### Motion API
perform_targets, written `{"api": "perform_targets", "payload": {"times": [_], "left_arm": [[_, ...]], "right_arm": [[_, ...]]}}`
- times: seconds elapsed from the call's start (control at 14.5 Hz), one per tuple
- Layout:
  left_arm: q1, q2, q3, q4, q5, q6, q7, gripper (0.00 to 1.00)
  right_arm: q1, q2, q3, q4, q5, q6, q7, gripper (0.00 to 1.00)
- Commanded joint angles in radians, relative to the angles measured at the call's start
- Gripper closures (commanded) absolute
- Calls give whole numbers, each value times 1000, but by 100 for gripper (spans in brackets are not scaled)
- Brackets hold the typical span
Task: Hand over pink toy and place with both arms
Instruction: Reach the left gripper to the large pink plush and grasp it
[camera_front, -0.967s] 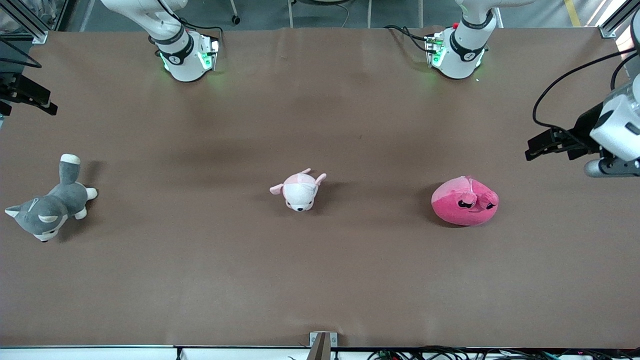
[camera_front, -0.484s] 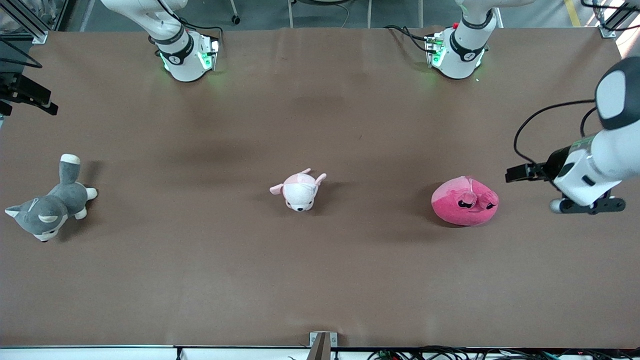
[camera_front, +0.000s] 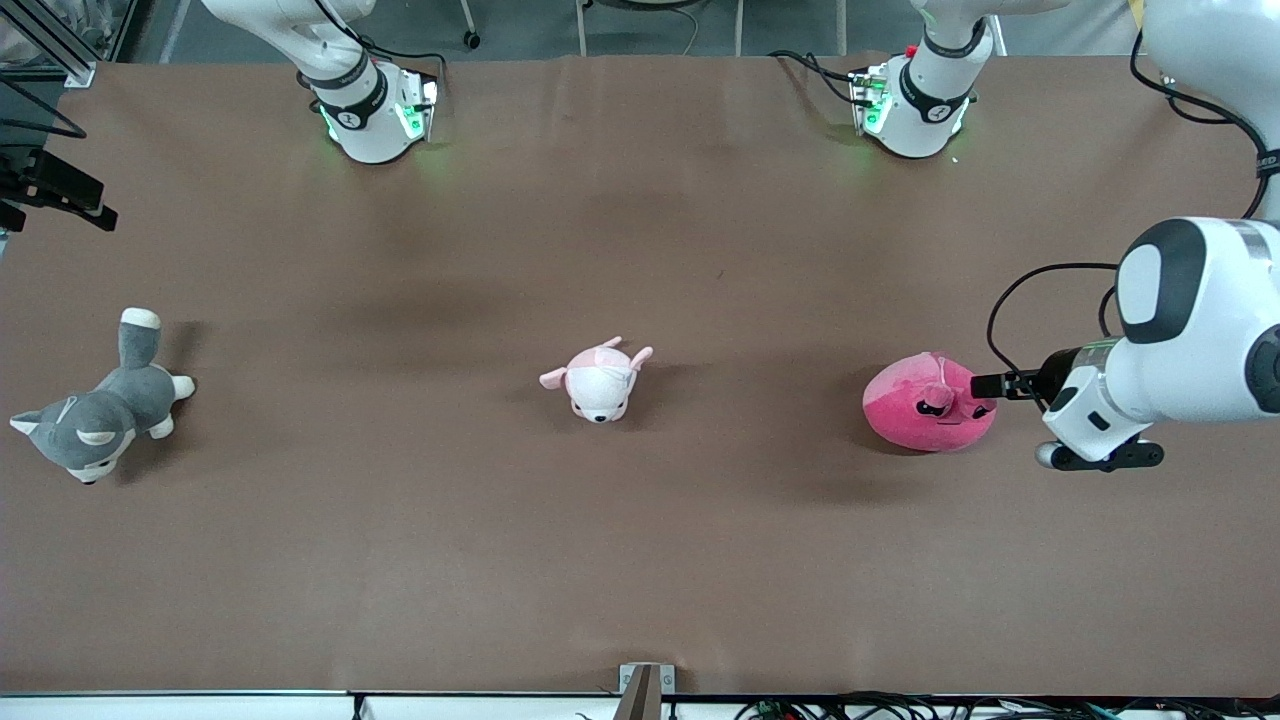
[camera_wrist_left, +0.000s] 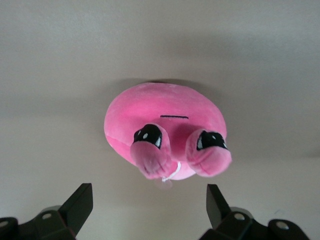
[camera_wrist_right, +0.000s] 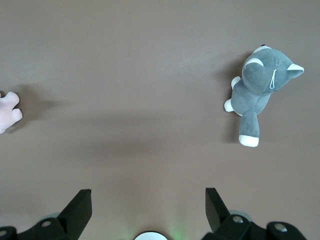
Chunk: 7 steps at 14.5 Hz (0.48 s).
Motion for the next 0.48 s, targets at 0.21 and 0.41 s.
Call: {"api": "perform_targets", "payload": {"times": [0.21, 0.41], "left_arm": [[5, 37, -2, -30, 23, 80, -7, 0], [7, 57, 0, -30, 23, 85, -7, 3]], "right_arm": [[-8, -31, 1, -37, -11, 28, -10, 0], [-6, -31, 1, -37, -9, 28, -9, 0]]}}
